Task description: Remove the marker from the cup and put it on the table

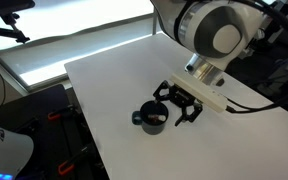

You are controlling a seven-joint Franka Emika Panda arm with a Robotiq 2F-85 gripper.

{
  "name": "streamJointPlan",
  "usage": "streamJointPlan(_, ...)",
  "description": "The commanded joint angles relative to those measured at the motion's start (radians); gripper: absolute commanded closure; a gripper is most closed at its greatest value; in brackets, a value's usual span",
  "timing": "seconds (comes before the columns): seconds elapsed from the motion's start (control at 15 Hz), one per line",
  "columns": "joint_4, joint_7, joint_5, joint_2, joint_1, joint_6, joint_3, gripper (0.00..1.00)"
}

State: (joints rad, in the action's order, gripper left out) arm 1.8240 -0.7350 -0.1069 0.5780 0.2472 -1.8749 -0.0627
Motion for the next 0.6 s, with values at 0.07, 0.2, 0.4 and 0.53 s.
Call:
streamJointPlan(0.07,0.056,0.040,0.002,-0.050,0.003,0.015,-0.002,0.07)
streamJointPlan(0.2,0.062,0.036,0.003,-0.053,0.006,0.012,0.000,0.32)
streamJointPlan(0.4,0.067,0.034,0.005,-0.056,0.009,0.010,0.001,0.44)
streamJointPlan(0.53,0.068,0.033,0.005,-0.057,0.009,0.009,0.001,0.62)
